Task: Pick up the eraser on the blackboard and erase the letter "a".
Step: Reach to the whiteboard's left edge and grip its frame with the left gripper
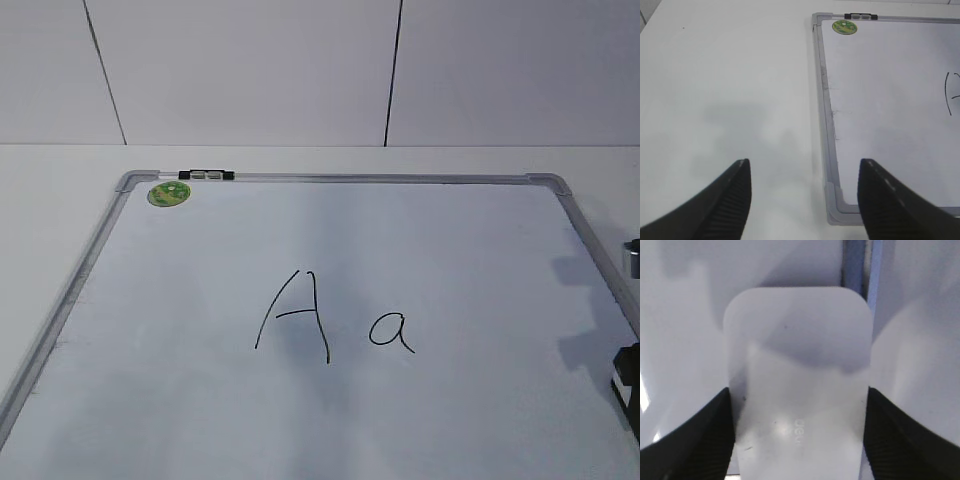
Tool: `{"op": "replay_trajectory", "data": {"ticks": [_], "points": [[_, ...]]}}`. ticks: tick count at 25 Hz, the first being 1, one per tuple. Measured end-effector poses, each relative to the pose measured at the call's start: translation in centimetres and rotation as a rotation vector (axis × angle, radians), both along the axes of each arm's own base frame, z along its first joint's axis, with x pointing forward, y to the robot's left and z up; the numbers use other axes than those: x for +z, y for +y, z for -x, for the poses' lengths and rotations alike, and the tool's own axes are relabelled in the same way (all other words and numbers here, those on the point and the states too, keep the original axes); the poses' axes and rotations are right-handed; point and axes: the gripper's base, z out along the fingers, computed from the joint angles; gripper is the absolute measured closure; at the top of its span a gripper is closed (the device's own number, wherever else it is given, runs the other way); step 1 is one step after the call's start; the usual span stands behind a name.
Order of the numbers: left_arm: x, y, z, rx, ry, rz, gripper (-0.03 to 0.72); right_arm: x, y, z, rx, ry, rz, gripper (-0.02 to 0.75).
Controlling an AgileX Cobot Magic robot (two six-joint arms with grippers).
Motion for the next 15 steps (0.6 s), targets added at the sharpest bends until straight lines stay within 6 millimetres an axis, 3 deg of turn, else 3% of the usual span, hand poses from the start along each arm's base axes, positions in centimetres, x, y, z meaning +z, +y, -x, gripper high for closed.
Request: {"op": "replay_trajectory", "data": {"ticks": [15], "points": [[0.00,-0.07,0.01,-0.015,0.001,0.008,0.193,0.00,0.00,-0.02,0.000,-0.002,0.000,0.194]]}}
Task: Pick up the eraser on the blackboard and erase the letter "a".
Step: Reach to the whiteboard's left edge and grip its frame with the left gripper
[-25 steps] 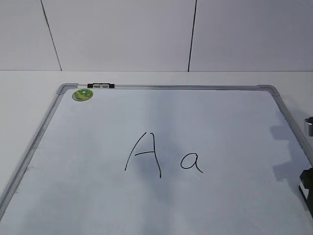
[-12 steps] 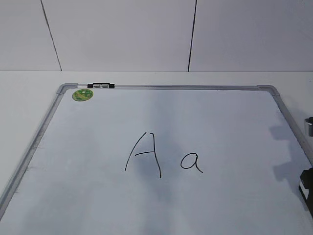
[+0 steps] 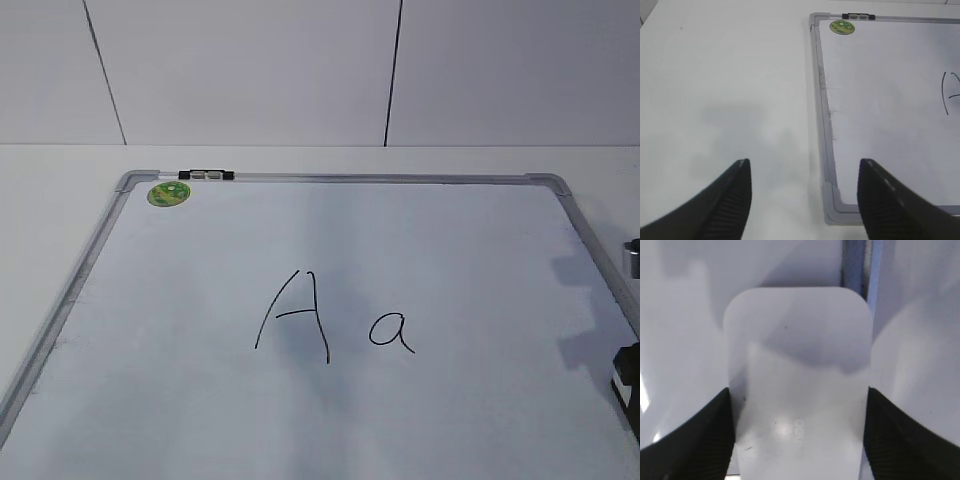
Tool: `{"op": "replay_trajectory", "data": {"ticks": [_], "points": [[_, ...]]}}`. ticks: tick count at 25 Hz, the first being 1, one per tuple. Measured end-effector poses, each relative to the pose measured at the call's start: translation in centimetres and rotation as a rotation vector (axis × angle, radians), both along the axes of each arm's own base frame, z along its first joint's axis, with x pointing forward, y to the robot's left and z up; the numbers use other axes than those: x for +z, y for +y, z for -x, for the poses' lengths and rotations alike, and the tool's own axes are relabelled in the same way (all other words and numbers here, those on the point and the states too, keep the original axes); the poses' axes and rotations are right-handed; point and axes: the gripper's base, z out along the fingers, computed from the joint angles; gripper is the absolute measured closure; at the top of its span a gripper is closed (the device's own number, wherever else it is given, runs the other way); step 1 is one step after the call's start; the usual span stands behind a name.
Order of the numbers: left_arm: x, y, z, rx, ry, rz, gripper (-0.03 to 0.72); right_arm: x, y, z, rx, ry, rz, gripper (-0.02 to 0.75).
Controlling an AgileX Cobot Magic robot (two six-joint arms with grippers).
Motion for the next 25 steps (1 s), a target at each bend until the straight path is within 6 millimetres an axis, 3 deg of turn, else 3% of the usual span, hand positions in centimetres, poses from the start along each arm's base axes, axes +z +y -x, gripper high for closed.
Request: {"op": "replay_trajectory", "data": {"ticks": [4,9,19,25], "points": [[0.3,0.0,-0.1,-0.010,-0.018,0.002,0.224,0.0,0.0,0.0,-0.001,0.000,-0.002,0.194],[2.2,-0.3,-0.8,-0.022,-0.048,0.026,0.261,0.0,0.1,0.0,-0.005,-0.003,-0.007,0.194],[4.1,-1.1,-5.2,-0.063,0.109,0.021,0.274,1.5,0.2,-1.0,-0.021,0.006,-0.011,0.194],[3.4,-2.1,-8.8,-0.112,0.277,-0.008,0.275,2.1,0.3,-1.2,-0.032,0.021,-0.021,0.194]]}}
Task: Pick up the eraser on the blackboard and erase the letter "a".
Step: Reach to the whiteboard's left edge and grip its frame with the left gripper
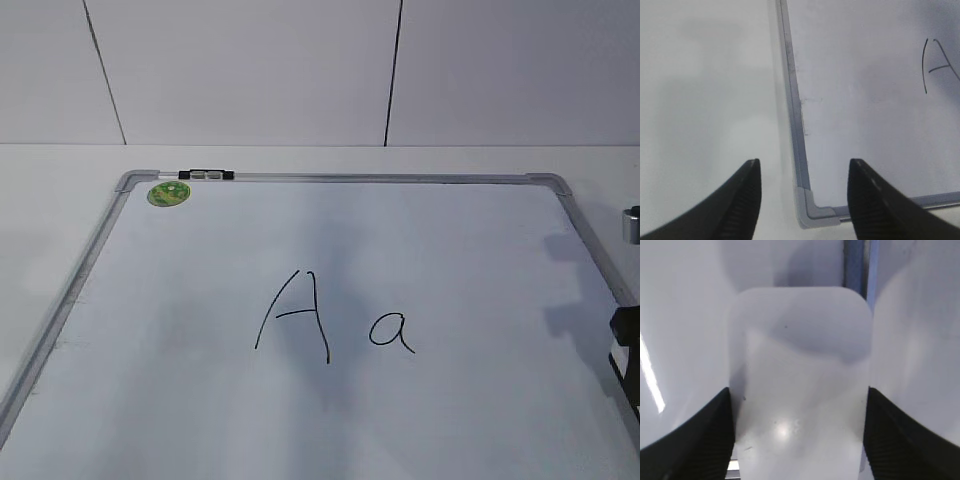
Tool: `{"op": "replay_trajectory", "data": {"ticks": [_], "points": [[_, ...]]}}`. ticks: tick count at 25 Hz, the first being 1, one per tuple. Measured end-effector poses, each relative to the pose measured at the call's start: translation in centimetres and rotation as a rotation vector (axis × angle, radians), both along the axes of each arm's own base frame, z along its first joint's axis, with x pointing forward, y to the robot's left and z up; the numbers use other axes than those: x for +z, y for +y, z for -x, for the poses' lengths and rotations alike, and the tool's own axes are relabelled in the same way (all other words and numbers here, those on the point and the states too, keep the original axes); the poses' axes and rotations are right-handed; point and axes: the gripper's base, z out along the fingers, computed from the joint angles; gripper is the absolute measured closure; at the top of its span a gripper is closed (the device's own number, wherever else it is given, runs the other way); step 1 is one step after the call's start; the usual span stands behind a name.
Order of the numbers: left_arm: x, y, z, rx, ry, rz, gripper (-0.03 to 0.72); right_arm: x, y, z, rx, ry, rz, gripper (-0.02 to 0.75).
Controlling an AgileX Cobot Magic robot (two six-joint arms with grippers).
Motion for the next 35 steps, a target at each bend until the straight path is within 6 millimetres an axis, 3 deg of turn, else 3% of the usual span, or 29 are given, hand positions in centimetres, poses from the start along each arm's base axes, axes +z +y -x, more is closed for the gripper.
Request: {"op": "replay_trajectory", "data": {"ticks": [6,15,20,26,35], "points": [[0.0,-1.4,-5.0,-0.025,0.167,-0.036,0.276,1.0,0.2,-0.4,-0.015,0.009,-0.020,0.194],[0.8,-4.2,-15.4,-0.036,0.314,-0.074,0.276,1.1,0.7,-0.2,-0.003,0.034,-0.071,0.194],[-0.7,-5.2,-20.1,-0.036,0.378,-0.108,0.312,1.1,1.0,-0.1,0.009,0.046,-0.076,0.194],[-4.8,-5.4,-23.2,-0.025,0.490,-0.152,0.372,1.2,1.5,0.0,0.025,0.049,-0.080,0.194],[-9.0,-2.2,-25.9,0.091,0.575,-0.109,0.381,1.2,1.6,0.1,0.034,0.060,-0.087,0.194]]}}
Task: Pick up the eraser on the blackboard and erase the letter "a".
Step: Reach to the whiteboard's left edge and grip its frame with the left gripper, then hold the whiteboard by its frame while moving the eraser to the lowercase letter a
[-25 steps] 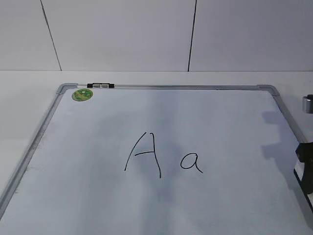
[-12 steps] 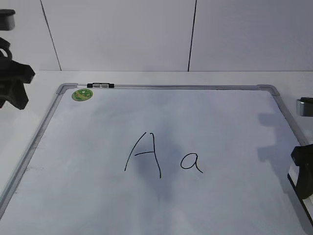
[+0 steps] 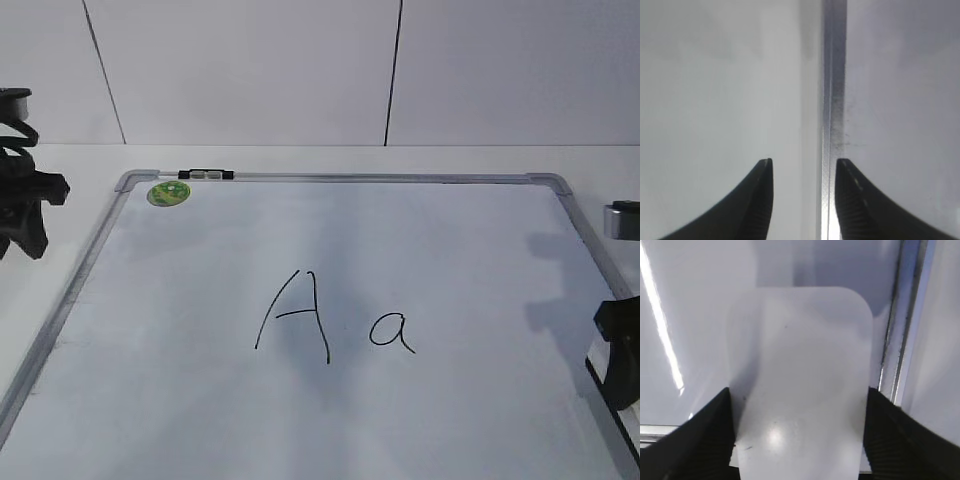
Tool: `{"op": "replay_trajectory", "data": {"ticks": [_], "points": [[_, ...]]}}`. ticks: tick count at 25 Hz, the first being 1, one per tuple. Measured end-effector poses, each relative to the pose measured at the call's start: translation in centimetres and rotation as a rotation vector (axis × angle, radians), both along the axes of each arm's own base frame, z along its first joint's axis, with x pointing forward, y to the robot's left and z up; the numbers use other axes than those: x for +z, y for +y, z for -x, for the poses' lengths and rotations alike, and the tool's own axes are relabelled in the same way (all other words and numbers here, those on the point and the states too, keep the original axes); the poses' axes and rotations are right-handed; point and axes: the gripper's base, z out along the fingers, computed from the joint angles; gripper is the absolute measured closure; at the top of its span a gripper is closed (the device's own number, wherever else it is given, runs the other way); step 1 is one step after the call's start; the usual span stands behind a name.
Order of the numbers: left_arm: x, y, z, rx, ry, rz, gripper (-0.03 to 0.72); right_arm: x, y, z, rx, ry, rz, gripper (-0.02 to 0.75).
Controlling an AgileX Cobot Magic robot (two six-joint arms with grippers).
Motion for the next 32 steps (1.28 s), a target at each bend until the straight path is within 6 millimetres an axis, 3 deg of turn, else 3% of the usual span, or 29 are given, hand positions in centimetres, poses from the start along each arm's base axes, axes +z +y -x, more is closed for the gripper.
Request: {"op": "replay_trajectory", "data": {"ticks": [12,18,26,32], "points": [[-4.3,-0.4,-1.4,0.029,0.082,0.033,0.392,0.0,0.2,0.0,0.007,0.004,-0.023,0.194],[-4.9,-0.4,-1.8,0.032,0.064,0.036,0.437,0.0,0.2,0.0,0.011,0.004,-0.025,0.194],[-6.5,-0.5,-2.0,0.035,0.101,0.033,0.442,0.1,0.3,0.0,0.009,0.001,-0.031,0.194],[-6.6,-0.5,-2.2,0.037,0.103,0.036,0.443,0.1,0.3,0.0,0.011,0.001,-0.031,0.194]]}}
